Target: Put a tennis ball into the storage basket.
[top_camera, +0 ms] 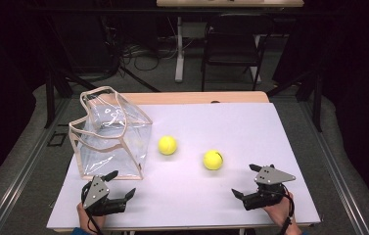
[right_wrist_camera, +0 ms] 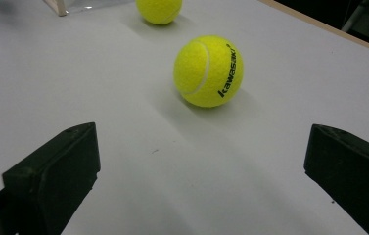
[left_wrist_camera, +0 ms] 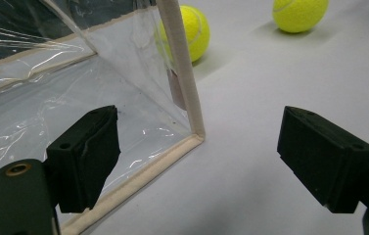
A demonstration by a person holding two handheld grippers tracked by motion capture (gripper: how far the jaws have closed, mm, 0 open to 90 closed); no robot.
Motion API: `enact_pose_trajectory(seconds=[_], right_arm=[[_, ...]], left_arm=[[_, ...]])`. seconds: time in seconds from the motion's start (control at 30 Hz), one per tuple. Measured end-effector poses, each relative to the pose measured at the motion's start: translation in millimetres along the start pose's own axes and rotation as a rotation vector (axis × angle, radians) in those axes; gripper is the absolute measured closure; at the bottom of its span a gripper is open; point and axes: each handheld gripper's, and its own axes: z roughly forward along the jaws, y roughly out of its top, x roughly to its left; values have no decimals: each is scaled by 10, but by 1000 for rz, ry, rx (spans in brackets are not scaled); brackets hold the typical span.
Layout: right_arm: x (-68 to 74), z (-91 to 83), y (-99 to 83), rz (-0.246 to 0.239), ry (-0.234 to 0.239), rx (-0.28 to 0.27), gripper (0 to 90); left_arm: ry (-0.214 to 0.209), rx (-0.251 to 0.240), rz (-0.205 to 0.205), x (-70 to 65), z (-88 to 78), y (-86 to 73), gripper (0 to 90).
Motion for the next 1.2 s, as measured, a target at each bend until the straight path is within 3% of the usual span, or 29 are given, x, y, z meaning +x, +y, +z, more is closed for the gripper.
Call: enact_pose_trajectory(seconds=[0.6, 1.2], right_arm=[[-20, 186, 183, 14, 44, 49, 0], [-103, 395, 346, 17, 52, 106, 0]], left_arm=[[-6, -2, 5, 9, 45, 18, 160], [-16, -8, 8, 10, 55, 24, 160]])
